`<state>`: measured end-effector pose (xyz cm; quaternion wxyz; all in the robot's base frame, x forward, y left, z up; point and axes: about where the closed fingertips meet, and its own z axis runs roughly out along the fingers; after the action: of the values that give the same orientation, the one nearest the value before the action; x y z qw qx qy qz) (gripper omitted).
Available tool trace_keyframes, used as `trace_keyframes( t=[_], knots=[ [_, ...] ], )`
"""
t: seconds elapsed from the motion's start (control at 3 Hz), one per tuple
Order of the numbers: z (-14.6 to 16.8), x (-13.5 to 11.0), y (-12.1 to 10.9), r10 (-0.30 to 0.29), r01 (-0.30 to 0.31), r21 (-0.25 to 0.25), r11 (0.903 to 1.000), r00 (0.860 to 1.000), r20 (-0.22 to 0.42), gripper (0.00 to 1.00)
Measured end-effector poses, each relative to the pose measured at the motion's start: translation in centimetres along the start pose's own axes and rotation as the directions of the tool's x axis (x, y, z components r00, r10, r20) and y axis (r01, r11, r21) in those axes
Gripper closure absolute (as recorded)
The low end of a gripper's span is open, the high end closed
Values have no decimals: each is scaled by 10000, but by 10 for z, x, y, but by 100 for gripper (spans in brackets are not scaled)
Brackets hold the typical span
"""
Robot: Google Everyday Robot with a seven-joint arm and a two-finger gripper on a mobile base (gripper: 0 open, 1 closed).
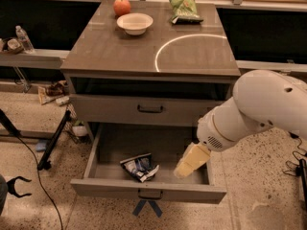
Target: Pick blue chip bag from middle drawer and place on counter
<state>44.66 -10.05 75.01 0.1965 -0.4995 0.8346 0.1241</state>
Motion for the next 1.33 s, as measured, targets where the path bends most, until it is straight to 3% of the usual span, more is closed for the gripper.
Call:
trace_keyframes(
  t=[0.33,0.67,1.0,1.33],
  knots=[
    [0,0,0,-1,1,0,10000,10000,0,0],
    [12,-5,3,-62,74,-384,9992,9995,304,0],
    [65,-5,3,289,-252,-1067,9940,9990,330,0],
    [167,1,1,1551,-1523,-1677,9740,9879,35,0]
  ],
)
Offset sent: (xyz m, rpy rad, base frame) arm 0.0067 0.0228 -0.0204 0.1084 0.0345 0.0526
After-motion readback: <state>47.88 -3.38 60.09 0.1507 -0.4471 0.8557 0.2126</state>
